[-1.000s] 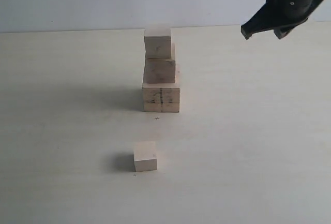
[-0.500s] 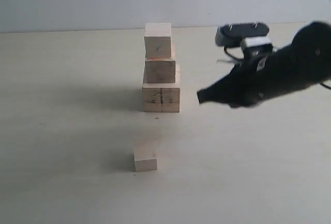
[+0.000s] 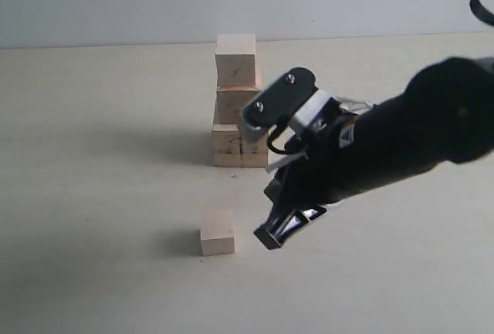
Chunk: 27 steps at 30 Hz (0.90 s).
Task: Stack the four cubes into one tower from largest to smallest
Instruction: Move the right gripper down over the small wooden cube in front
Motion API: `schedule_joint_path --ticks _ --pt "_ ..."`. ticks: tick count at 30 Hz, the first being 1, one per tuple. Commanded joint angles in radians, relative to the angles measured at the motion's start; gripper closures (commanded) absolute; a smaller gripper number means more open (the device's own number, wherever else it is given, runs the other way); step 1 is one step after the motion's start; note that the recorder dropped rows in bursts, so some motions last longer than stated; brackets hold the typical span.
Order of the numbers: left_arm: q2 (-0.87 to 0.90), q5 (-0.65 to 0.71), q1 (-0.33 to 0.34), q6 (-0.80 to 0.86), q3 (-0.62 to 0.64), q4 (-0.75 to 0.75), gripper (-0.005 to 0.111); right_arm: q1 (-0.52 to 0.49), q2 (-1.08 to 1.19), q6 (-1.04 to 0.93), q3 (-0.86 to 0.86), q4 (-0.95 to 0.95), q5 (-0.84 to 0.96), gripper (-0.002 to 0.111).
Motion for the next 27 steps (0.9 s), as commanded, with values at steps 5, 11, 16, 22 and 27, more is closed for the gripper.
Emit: schedule_joint_path --ticks 5,11,16,22,27 --pt "-0.115 0.007 -0.006 0.102 0.001 -0.045 0.107 0.021 0.177 -0.216 -0.316 0.072 0.484 0.108" --pt "-0.238 0.487 -0.006 0.299 -0.017 -0.025 0.107 0.021 0.277 -0.386 -0.446 0.076 0.538 0.103" --pt "-0.223 0.686 -0.006 0.183 0.02 -0.029 0.107 0.021 0.317 -0.687 -0.475 0.12 0.538 0.07" --pt "-0.221 0.678 -0.006 0.094 0.038 -0.02 0.107 0.021 0.373 -0.8 -0.476 0.12 0.53 0.038" --pt "-0.221 0.68 -0.006 0.097 0.038 -0.02 0.107 0.021 0.431 -0.826 -0.476 0.1 0.409 0.038"
